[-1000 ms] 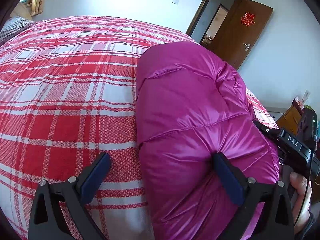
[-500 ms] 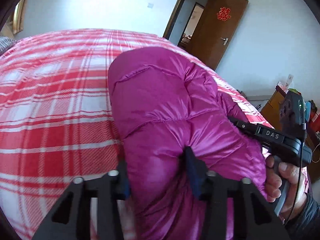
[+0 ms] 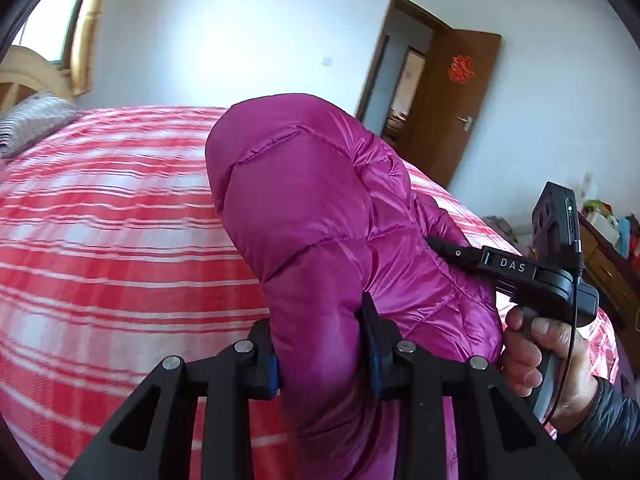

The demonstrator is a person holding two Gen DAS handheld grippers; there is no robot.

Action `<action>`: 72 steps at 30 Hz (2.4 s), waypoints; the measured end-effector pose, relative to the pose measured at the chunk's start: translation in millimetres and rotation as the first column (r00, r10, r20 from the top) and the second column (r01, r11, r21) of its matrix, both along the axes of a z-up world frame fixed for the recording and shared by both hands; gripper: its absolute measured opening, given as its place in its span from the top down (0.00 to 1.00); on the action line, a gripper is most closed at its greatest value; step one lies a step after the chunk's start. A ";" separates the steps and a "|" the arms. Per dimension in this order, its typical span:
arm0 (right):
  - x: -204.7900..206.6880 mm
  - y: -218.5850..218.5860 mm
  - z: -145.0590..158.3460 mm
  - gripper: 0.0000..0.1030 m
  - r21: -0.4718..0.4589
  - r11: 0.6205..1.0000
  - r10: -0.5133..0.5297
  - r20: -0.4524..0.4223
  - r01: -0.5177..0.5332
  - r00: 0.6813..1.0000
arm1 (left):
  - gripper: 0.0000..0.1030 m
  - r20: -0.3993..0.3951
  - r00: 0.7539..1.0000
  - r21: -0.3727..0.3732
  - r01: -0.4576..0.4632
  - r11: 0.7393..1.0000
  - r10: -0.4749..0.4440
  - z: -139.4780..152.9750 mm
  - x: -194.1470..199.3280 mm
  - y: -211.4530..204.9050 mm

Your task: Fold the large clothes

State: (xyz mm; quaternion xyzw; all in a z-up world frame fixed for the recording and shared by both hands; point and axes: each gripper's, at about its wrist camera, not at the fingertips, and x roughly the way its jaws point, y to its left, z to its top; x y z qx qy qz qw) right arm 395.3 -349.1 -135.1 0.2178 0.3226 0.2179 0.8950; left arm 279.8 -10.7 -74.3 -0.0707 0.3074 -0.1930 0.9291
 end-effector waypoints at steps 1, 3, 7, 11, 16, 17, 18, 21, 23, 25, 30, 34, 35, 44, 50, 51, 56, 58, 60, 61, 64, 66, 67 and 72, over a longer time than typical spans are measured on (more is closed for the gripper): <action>1.2 9.3 2.4 0.83 0.004 1.000 0.018 0.005 -0.018 1.000 | 0.68 0.006 1.000 0.007 -0.019 1.000 0.019 2.8 -5.4 8.8; 4.1 31.9 7.0 0.83 0.006 0.998 0.058 0.016 -0.058 0.998 | 0.68 0.018 0.998 0.024 -0.057 0.998 0.057 7.8 -14.8 28.5; 13.8 89.4 7.5 0.83 0.014 0.989 0.144 0.018 -0.144 0.989 | 0.68 0.014 0.989 0.035 -0.150 0.988 0.150 11.0 -25.1 67.5; 17.0 137.9 6.7 0.83 0.002 0.977 0.214 0.016 -0.214 0.977 | 0.68 -0.009 0.973 0.035 -0.230 0.973 0.230 5.2 -31.8 99.7; 16.4 189.7 6.0 0.83 -0.020 0.959 0.283 0.003 -0.282 0.959 | 0.68 -0.028 0.955 0.024 -0.296 0.955 0.297 -5.1 -31.2 138.7; 16.9 200.1 6.0 0.83 -0.027 0.955 0.294 0.002 -0.294 0.956 | 0.68 -0.029 0.951 0.019 -0.306 0.952 0.307 -6.4 -31.8 144.5; 17.7 209.3 5.2 0.83 -0.028 0.952 0.305 -0.003 -0.305 0.952 | 0.68 -0.030 0.948 0.014 -0.317 0.948 0.317 -8.0 -31.8 149.4; 16.8 230.2 3.1 0.83 -0.038 0.944 0.329 -0.012 -0.329 0.944 | 0.68 -0.028 0.940 0.017 -0.340 0.940 0.341 -10.6 -35.1 162.0; 18.0 245.9 1.5 0.83 -0.048 0.936 0.348 -0.019 -0.349 0.937 | 0.68 -0.030 0.933 0.018 -0.358 0.934 0.358 -14.1 -37.8 171.1; 19.8 258.1 -0.6 0.83 -0.056 0.929 0.364 -0.025 -0.365 0.931 | 0.68 -0.039 0.926 0.016 -0.374 0.927 0.374 -19.0 -40.6 182.2; 24.9 286.5 -7.5 0.83 -0.075 0.912 0.401 -0.052 -0.404 0.914 | 0.68 -0.066 0.909 0.003 -0.412 0.911 0.412 -28.5 -42.7 204.2; 26.3 305.6 -11.2 0.84 -0.098 0.895 0.431 -0.065 -0.435 0.900 | 0.68 -0.082 0.899 0.000 -0.432 0.902 0.431 -36.2 -43.2 216.2; 26.5 309.8 -11.4 0.84 -0.102 0.893 0.434 -0.068 -0.439 0.898 | 0.68 -0.086 0.896 0.001 -0.437 0.900 0.435 -38.6 -43.3 218.4; 31.7 323.2 -22.8 0.83 -0.129 0.884 0.438 -0.107 -0.449 0.893 | 0.57 -0.120 0.882 0.022 -0.457 0.889 0.456 -58.8 -41.3 224.7; 34.7 330.4 -31.9 0.83 -0.165 0.881 0.424 -0.137 -0.443 0.895 | 0.47 -0.134 0.868 0.017 -0.480 0.877 0.478 -74.0 -40.9 226.4; 34.7 330.4 -33.2 0.82 -0.165 0.882 0.422 -0.140 -0.442 0.896 | 0.47 -0.131 0.868 0.017 -0.482 0.876 0.480 -75.2 -40.6 226.0; 33.9 333.4 -39.4 0.81 -0.202 0.876 0.416 -0.144 -0.438 0.898 | 0.41 -0.126 0.865 0.022 -0.487 0.873 0.486 -79.9 -38.5 225.1; 35.1 333.5 -40.4 0.81 -0.200 0.877 0.413 -0.150 -0.437 0.898 | 0.40 -0.130 0.862 0.024 -0.491 0.871 0.489 -80.2 -38.5 224.8; 35.1 333.6 -41.1 0.81 -0.207 0.876 0.412 -0.154 -0.437 0.898 | 0.39 -0.130 0.864 0.027 -0.486 0.873 0.486 -80.3 -38.3 223.6; 35.0 334.6 -41.4 0.80 -0.220 0.873 0.409 -0.155 -0.435 0.899 | 0.38 -0.128 0.867 0.042 -0.481 0.876 0.482 -80.8 -37.3 221.8; 34.8 339.5 -45.6 0.77 -0.264 0.860 0.406 -0.161 -0.436 0.899 | 0.37 -0.136 0.862 0.051 -0.485 0.873 0.488 -81.0 -37.9 222.2; 34.5 339.3 -43.6 0.75 -0.271 0.859 0.403 -0.167 -0.435 0.900 | 0.37 -0.149 0.855 0.047 -0.495 0.868 0.496 -77.0 -41.2 223.5; 31.9 339.1 -40.5 0.68 -0.287 0.857 0.397 -0.159 -0.427 0.904 | 0.37 -0.148 0.853 0.059 -0.498 0.865 0.501 -73.0 -43.8 222.8; 19.3 321.2 -24.3 0.38 -0.264 0.888 0.355 -0.126 -0.377 0.926 | 0.37 -0.114 0.850 0.099 -0.506 0.857 0.515 -50.6 -62.2 219.7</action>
